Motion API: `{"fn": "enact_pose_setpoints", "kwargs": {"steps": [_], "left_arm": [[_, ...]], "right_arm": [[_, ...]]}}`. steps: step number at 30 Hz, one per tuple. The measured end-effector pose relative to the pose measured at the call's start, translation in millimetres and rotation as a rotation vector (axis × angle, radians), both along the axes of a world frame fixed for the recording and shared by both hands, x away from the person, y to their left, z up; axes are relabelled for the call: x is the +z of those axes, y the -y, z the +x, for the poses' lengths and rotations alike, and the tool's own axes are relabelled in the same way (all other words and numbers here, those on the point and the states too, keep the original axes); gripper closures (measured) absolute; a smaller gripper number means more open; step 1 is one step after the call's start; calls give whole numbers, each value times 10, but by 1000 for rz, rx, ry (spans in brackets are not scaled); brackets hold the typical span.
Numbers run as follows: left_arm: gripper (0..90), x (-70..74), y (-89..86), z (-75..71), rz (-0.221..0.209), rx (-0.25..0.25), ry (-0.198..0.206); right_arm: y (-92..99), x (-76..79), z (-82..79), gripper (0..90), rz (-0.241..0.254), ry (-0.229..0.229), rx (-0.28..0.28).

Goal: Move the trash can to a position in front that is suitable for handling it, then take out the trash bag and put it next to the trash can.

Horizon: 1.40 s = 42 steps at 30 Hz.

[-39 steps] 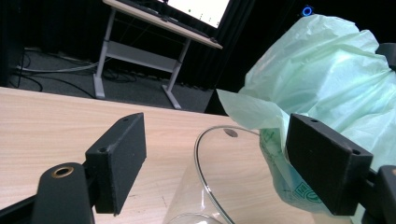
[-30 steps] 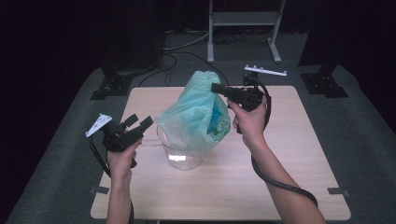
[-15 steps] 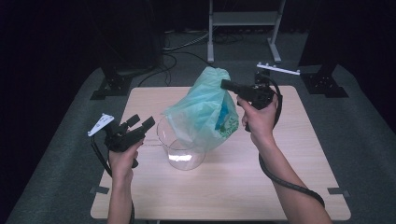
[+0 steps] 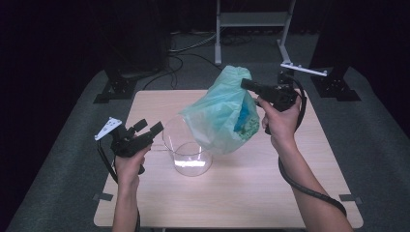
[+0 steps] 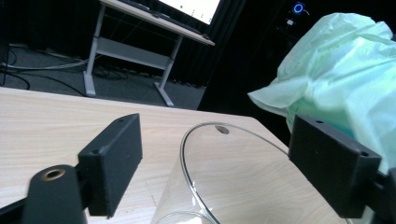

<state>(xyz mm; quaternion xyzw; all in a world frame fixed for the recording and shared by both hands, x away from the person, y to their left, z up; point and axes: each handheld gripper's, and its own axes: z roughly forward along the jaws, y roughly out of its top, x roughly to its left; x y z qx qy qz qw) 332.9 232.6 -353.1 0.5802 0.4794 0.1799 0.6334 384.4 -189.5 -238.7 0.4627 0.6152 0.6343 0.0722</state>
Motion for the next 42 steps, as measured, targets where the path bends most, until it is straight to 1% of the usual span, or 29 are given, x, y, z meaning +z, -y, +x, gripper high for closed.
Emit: {"fn": "enact_pose_setpoints", "kwargs": {"steps": [1, 3, 7, 13, 19, 20, 23, 26, 30, 33, 42], "left_arm": [[105, -2, -1, 2, -1, -1, -3], [105, -8, -4, 4, -1, -1, -3], [100, -24, -8, 9, -1, 6, -11], [100, -25, 3, 15, 17, 5, -8], [100, -9, -9, 7, 19, 8, 0], [100, -9, -9, 6, 21, 8, -1], [100, -15, 7, 10, 20, 8, -1], [100, -20, 23, 12, 29, 2, -2], [100, -12, 33, 11, 27, 1, 1], [100, -10, 23, 13, 20, 9, 0], [100, -11, 21, 13, 25, 9, -1]], "right_arm": [[18, 10, -4, 900, 0, 0, -2], [55, 26, -11, 900, -4, 6, -12], [123, 23, -18, 900, -18, 0, -27], [241, -33, 0, 900, -26, -13, -49], [334, -98, 26, 900, -25, -24, -66], [343, -103, 24, 900, -23, -31, -68], [364, -119, 24, 900, -23, -29, -70], [384, -139, 25, 900, -21, -30, -72], [413, -182, 36, 900, -23, -40, -77], [455, -200, 55, 900, -14, -46, -84], [490, -266, 93, 900, -17, -60, -92]]}}
